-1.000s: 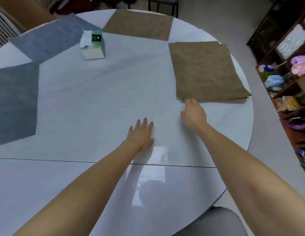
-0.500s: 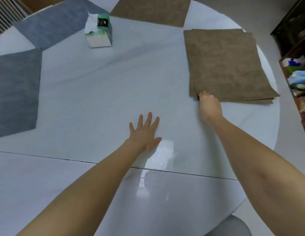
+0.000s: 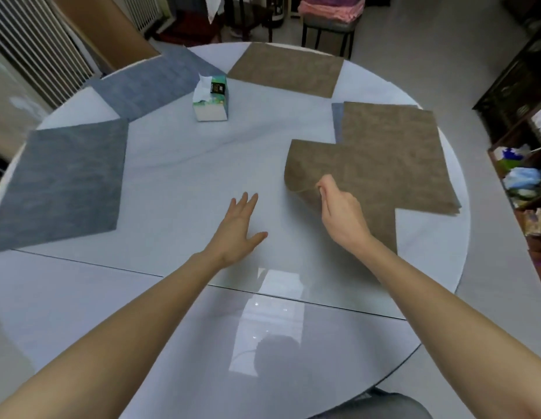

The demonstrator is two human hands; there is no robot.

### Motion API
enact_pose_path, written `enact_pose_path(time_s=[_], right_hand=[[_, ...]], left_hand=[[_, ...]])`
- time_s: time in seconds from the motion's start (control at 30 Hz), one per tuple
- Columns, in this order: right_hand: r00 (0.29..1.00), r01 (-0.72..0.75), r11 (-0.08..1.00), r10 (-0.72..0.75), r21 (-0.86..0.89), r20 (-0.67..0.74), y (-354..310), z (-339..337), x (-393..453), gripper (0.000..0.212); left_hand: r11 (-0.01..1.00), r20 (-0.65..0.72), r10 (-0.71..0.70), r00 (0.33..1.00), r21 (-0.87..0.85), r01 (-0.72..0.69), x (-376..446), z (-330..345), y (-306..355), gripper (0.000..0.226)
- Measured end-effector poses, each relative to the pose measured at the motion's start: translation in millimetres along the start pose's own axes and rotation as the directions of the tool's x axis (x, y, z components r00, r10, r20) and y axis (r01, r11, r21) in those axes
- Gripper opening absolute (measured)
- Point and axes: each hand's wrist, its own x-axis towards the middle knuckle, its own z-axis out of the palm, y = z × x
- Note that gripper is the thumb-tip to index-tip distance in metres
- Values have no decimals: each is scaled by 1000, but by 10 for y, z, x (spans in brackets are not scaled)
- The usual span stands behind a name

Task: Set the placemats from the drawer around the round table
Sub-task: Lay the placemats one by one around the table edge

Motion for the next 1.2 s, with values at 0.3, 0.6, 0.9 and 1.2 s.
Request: enact_pose_path(time_s=[0.3,0.6,0.9,1.2], right_hand=[[935,293,949,-310,117,172,-1371,-540,-745,10],[981,181,915,-143,361,-130,-2315,-710,-1029,13],[727,-589,507,-7,629,687,-2374,-586,-1127,51],[952,-276,835,169,475,256,-2383,-322,-1040,22]], left_hand=[[961,224,227,948,107,-256,-1015,-841,-264,90],[996,69,76,995,36,-78,-1522,-1325,-662,49],[956,-149,172,974,265,-128,-1928,-1678,-680,46],[995,-236,54,970,92,-33,-2008,-1904,-929,17]])
